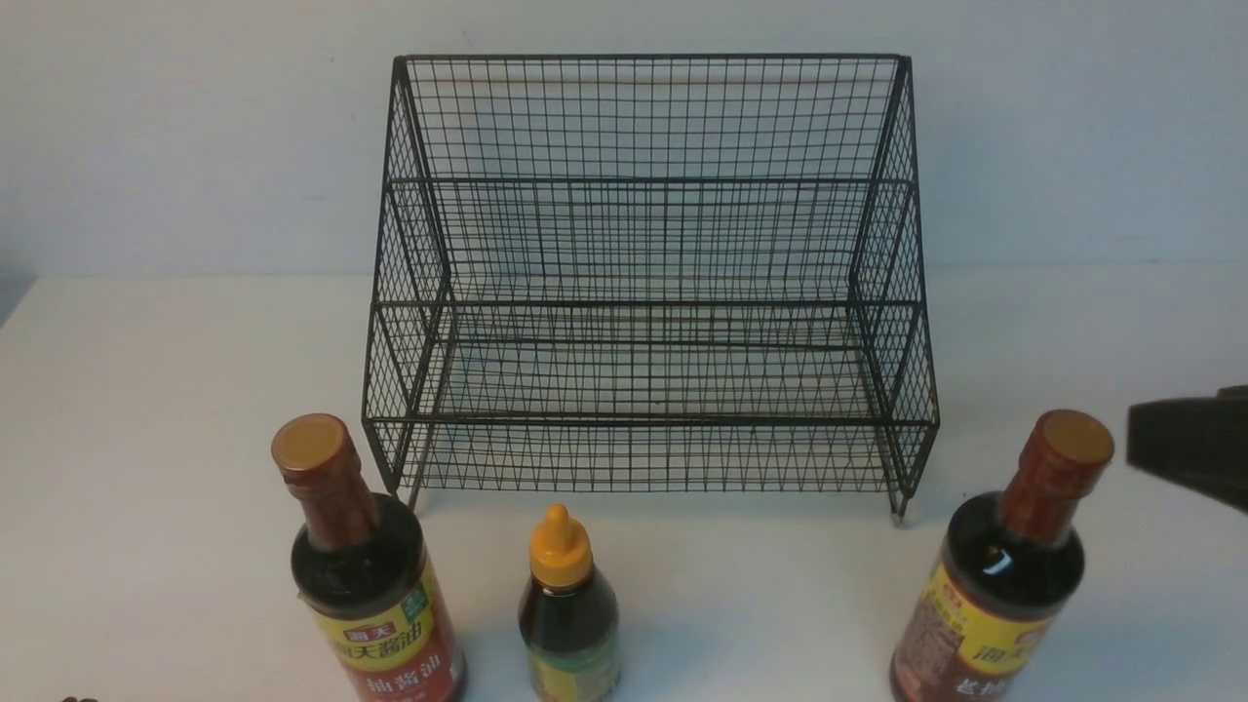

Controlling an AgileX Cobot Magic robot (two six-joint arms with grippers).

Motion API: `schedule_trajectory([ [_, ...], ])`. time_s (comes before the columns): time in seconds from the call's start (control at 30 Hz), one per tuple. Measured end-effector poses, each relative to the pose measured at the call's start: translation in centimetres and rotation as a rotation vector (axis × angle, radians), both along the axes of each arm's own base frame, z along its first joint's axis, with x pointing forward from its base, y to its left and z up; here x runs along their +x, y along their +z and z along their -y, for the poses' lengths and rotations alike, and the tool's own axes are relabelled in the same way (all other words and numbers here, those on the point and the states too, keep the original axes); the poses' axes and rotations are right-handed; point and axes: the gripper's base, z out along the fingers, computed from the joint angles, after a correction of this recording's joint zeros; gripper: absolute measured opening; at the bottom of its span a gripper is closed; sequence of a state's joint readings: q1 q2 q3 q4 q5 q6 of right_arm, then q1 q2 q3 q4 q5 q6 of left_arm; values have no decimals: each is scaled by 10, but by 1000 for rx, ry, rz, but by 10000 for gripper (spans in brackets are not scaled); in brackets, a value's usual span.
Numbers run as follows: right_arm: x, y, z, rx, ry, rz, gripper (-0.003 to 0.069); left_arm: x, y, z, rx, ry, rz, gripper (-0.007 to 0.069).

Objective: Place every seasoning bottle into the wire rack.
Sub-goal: Use the right arm to grab the condiment bottle closest to it

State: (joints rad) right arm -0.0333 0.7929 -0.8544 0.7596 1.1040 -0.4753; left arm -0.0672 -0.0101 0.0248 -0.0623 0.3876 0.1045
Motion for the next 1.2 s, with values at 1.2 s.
schedule_trajectory([
  [1.2,68,-48,-29,-313,164,-98,281,0,0,0,0,0,0,-4],
])
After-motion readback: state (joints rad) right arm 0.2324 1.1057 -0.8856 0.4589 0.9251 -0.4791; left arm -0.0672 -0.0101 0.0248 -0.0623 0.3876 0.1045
